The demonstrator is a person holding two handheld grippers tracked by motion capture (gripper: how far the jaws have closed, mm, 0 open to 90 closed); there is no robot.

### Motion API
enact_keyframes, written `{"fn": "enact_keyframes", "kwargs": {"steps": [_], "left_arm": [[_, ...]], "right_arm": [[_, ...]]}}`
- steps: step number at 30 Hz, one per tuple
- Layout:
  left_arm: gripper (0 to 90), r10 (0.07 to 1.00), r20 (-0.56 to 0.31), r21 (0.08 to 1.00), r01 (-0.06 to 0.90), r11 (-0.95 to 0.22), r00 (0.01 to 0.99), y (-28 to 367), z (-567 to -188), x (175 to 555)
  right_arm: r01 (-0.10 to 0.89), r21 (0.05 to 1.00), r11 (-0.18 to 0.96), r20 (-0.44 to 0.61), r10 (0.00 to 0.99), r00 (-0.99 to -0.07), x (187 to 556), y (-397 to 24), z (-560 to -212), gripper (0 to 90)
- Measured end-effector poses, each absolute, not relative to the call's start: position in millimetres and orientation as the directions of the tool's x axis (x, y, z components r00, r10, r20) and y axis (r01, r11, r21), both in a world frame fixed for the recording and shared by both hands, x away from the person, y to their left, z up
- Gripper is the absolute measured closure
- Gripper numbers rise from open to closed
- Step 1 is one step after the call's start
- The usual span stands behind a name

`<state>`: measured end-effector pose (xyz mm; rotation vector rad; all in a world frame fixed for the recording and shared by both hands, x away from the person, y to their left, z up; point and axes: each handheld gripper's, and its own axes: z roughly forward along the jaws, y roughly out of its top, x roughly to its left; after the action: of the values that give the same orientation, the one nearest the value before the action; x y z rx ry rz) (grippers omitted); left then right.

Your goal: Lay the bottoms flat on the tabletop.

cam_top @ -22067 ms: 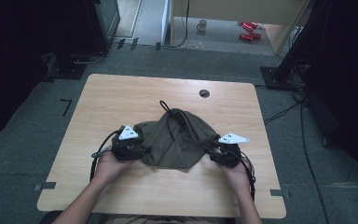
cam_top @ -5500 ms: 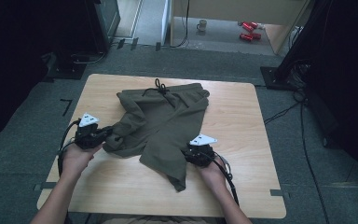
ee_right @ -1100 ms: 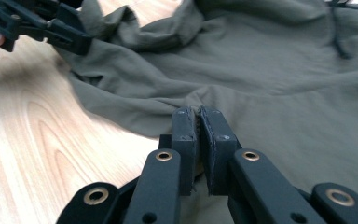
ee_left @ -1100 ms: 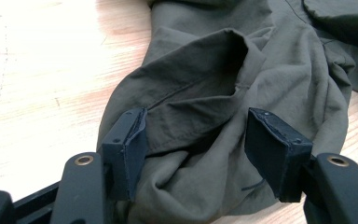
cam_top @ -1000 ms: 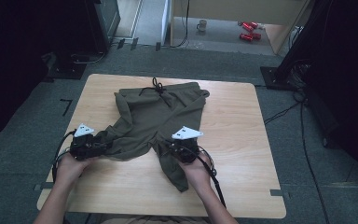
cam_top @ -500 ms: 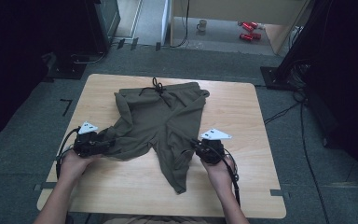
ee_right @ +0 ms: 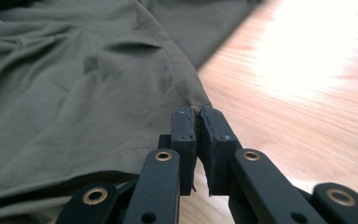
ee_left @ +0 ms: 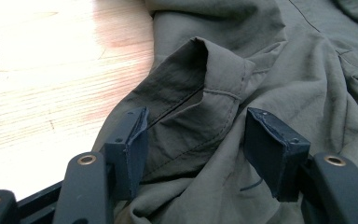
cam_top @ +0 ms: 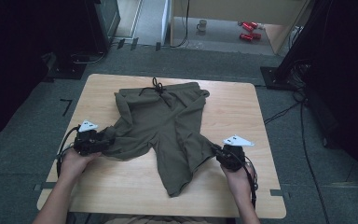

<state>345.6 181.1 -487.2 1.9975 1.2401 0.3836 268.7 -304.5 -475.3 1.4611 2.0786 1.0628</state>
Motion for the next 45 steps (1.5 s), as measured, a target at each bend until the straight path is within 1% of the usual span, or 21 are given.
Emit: {"fn": "enact_keyframes", "kwargs": {"steps": [5,9,10,14,19,23,27,30,35,40,42,45], "left_arm": [[40.6,0.869,-0.125,0.722,0.645,-0.252,0.479,184,-487,345],[43.3,0.868,-0.127,0.727,0.64,-0.248,0.48,186,-486,344],[43.7,0.868,-0.129,0.728,0.64,-0.246,0.48,187,-486,344],[49.5,0.867,-0.147,0.722,0.65,-0.235,0.477,188,-485,343],[50.6,0.869,-0.148,0.721,0.653,-0.232,0.473,189,-484,343],[51.4,0.87,-0.147,0.726,0.649,-0.229,0.471,188,-483,342],[57.0,0.869,-0.155,0.723,0.654,-0.224,0.47,188,-483,342],[58.6,0.868,-0.163,0.721,0.657,-0.22,0.469,189,-483,342],[58.7,0.87,-0.159,0.719,0.659,-0.222,0.467,190,-484,343],[58.7,0.87,-0.159,0.717,0.66,-0.223,0.466,190,-485,343],[59.1,0.87,-0.16,0.716,0.662,-0.222,0.466,190,-485,344],[62.7,0.871,-0.169,0.711,0.669,-0.217,0.462,191,-485,344]], "right_arm": [[0.638,0.749,0.178,0.093,0.926,-0.367,260,-318,-477,84.6],[0.65,0.736,0.189,0.072,0.933,-0.353,252,-331,-477,84.7],[0.653,0.734,0.185,0.075,0.935,-0.348,250,-335,-476,86.0],[0.665,0.725,0.182,0.063,0.943,-0.328,242,-347,-479,86.5],[0.68,0.715,0.162,0.091,0.943,-0.32,239,-353,-486,85.1],[0.666,0.732,0.147,0.118,0.934,-0.336,247,-346,-487,85.1],[0.649,0.748,0.139,0.141,0.922,-0.36,266,-333,-489,84.7],[0.639,0.751,0.165,0.125,0.915,-0.382,281,-321,-491,84.2],[0.647,0.736,0.2,0.113,0.906,-0.409,300,-307,-500,83.8],[0.675,0.7,0.233,0.092,0.908,-0.409,305,-304,-511,84.0],[0.668,0.708,0.228,0.092,0.908,-0.408,302,-307,-513,84.1],[0.667,0.706,0.238,0.073,0.912,-0.403,298,-310,-513,84.5]]}}
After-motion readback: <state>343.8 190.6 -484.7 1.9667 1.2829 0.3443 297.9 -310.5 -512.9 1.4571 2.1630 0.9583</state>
